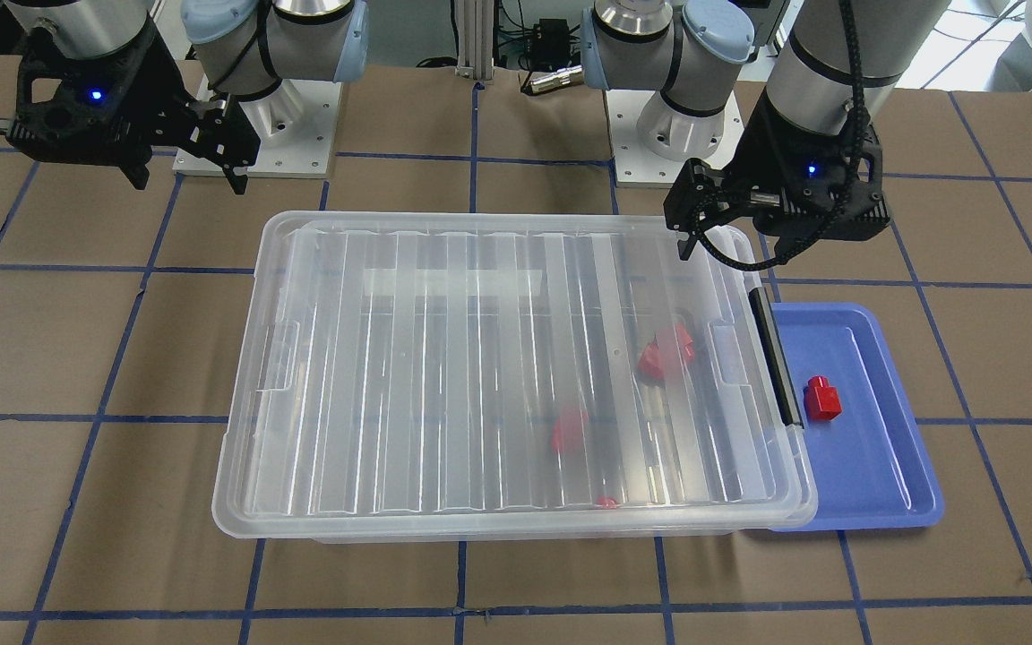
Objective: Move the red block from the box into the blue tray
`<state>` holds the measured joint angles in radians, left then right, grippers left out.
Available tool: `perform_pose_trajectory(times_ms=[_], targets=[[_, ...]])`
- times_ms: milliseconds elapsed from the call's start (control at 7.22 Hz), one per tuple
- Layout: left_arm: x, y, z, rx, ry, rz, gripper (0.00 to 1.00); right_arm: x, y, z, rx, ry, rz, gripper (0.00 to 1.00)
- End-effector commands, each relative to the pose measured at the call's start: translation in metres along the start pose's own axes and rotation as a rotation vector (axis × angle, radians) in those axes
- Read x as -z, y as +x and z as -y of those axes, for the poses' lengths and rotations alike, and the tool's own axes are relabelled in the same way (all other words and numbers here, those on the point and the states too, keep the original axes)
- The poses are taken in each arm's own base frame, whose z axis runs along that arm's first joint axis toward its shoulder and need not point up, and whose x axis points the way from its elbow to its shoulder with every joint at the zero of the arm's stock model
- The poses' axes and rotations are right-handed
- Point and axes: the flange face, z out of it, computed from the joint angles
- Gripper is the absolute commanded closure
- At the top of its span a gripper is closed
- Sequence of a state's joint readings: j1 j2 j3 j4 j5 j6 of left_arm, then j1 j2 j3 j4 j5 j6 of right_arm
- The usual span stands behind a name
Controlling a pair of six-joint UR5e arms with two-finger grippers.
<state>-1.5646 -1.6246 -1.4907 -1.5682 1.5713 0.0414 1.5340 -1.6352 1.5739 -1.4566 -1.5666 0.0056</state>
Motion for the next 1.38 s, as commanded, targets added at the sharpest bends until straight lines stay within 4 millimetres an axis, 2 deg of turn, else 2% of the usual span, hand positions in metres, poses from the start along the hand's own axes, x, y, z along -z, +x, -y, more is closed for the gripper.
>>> perform_pose_trajectory(times_ms=[0, 1246], targets=[[-0.0009, -0.0001, 0.0011, 0.0, -0.001, 0.001, 0.0, 0.0006, 0.0001, -0.0007, -0.001, 0.001, -0.001, 0.0], [-0.0017, 0.0001, 0.0001, 0.0, -0.004, -0.001, 0.0, 0.002, 0.0001, 0.0007, 0.001, 0.014, -0.001, 0.0]])
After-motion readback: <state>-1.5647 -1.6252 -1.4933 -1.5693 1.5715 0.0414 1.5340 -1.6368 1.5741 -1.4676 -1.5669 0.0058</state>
